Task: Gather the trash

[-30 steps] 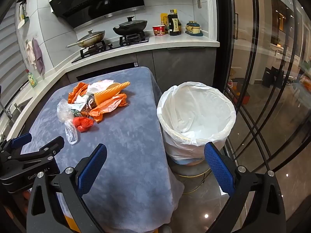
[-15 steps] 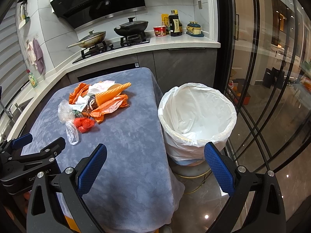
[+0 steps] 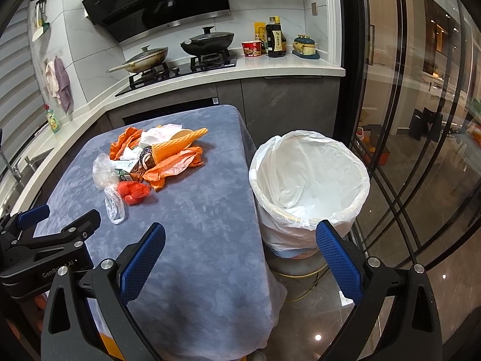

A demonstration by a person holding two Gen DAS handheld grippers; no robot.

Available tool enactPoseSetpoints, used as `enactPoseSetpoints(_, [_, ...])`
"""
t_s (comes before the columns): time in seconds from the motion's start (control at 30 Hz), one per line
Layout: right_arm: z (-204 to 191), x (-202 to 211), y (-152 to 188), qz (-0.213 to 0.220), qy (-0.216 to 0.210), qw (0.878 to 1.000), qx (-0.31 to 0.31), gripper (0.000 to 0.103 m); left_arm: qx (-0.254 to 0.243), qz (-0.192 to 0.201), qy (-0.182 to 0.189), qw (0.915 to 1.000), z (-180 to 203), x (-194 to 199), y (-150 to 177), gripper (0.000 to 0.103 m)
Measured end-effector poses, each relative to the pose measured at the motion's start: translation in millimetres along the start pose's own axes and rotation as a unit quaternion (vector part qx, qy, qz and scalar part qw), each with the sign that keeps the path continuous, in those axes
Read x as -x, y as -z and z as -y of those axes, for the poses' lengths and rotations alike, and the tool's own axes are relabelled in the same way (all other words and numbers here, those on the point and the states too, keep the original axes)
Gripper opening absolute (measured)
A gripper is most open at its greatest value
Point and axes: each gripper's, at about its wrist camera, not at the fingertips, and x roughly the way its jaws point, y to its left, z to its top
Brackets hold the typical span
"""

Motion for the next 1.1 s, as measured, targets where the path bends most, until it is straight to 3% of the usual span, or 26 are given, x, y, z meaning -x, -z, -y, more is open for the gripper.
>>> enactPoseSetpoints(1.1, [3.8,2.1,-0.8,0.002,0.002,1.000,-0.004,0.096,-0.007,0.002,0.002,1.0000,7.2,5.0,-1.5,0.096])
